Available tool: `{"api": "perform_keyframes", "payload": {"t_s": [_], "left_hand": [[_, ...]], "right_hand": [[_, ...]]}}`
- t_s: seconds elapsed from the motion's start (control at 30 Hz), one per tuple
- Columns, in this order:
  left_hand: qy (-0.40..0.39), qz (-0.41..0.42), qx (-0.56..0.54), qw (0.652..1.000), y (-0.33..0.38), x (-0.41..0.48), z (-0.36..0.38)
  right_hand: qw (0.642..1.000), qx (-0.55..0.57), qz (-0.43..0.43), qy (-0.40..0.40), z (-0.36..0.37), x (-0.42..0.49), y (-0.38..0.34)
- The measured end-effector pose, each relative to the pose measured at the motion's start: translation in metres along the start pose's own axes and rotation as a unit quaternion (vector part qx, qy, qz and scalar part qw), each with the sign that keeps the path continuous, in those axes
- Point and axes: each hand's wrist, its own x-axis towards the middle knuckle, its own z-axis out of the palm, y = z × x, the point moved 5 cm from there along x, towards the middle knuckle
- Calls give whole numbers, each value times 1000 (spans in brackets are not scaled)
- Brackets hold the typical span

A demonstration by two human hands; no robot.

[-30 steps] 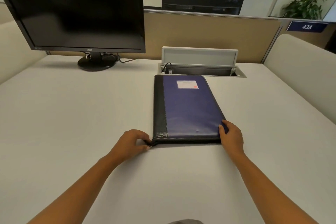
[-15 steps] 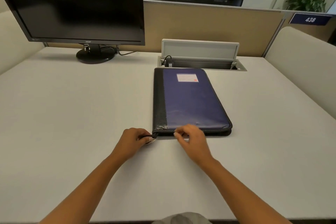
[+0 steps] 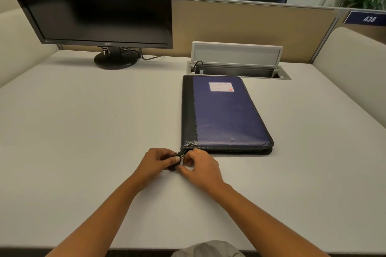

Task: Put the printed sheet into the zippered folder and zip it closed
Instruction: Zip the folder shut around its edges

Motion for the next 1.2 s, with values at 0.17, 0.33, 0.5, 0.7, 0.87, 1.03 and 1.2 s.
{"api": "perform_keyframes", "payload": {"t_s": [0.17, 0.33, 0.5, 0.7, 0.87, 1.03, 1.2], "left_hand": [[16, 13, 5, 1000, -3, -2, 0], [100, 29, 27, 994, -6, -5, -4], [177, 70, 70, 979, -4, -9, -8], [216, 91, 67, 970, -1, -14, -8], [234, 97, 60, 965, 0, -15, -8], [240, 86, 46, 966, -2, -15, -10], [254, 78, 30, 964, -2, -14, -13]], "right_hand": [[1000, 0, -4, -1, 1, 1, 1], [1000, -11, -10, -2, 0, 1, 1], [998, -44, -33, -5, 0, -1, -1], [998, -66, 16, 13, -3, -2, 5], [996, -76, 46, 32, -7, 0, 11], [993, -82, 69, 47, -10, 0, 15], [988, -109, 96, 49, -25, -3, 32]]}}
